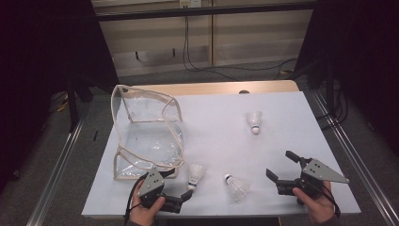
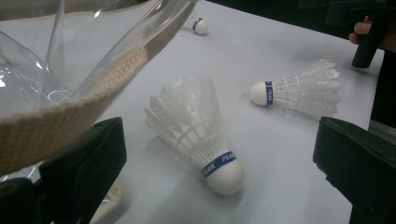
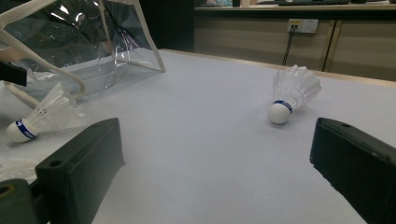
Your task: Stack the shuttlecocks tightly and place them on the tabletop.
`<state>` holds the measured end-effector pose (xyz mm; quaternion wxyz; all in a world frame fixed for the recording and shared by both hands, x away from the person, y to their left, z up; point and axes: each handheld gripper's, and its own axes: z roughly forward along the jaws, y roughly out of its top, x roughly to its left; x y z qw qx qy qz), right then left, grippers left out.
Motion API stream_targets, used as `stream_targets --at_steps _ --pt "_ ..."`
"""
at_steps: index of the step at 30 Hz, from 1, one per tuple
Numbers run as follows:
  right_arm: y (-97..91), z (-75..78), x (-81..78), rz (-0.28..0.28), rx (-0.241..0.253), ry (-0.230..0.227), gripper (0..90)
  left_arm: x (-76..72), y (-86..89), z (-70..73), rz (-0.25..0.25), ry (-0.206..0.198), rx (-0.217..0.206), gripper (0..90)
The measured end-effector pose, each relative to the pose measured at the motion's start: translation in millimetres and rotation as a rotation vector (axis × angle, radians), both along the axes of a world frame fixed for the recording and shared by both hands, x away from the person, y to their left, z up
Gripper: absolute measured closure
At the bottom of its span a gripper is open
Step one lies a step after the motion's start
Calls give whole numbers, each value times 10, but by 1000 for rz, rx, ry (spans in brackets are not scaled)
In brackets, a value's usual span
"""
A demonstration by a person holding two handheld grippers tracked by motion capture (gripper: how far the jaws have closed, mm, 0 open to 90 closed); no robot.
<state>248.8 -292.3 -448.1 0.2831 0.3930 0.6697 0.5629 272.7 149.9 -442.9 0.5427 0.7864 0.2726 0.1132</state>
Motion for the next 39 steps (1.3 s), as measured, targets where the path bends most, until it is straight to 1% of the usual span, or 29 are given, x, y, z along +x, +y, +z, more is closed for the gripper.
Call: stream_targets --at_steps 2,3,5,6,9,11,16,17,18,19,21,23,25,27,28,30,32,35,39 --pt "-1 3 0 -1 1 -1 17 1 -24 -4 -16 6 8 27" --pt "-1 4 -1 -1 1 -2 18 2 -37 -5 -20 7 5 27" --pt "-2 4 -5 1 0 1 18 1 -51 -7 -21 11 6 27" --pt "-2 4 -7 1 2 2 18 6 -81 -6 -29 12 13 27" --pt "-3 4 -9 0 -3 1 18 8 -115 -7 -35 18 13 28" --pt "0 7 -7 -1 5 1 18 8 -146 -9 -31 22 17 30" --pt "19 11 0 7 -6 -1 20 13 -190 -14 -41 24 26 30" --pt "22 11 1 8 -8 0 20 12 -196 -9 -38 23 32 30" --pt "22 11 1 8 -8 0 20 13 -207 -9 -35 20 27 30" --pt "24 11 3 8 -8 -2 21 18 -210 -4 -37 21 32 29" --pt "25 10 3 8 -6 0 21 20 -232 2 -26 23 35 28" --pt "21 11 0 8 -4 1 21 25 -261 1 -25 27 29 28" --pt "14 14 -3 3 -3 -3 22 33 -281 4 -22 27 38 28" --pt "8 15 -11 1 -4 -3 23 40 -297 5 -17 31 37 29" --pt "8 15 -11 1 -4 -3 23 46 -303 4 -15 31 31 29" --pt "4 15 -13 0 -2 -2 23 53 -308 10 -10 35 36 31" --pt "2 16 -14 0 -2 -4 24 57 -318 9 -10 34 40 28" --pt "0 15 -19 -3 -4 -1 24 49 -335 1 -9 45 43 28" --pt "-2 15 -21 -4 -4 -1 24 40 -373 -2 -26 40 51 29"
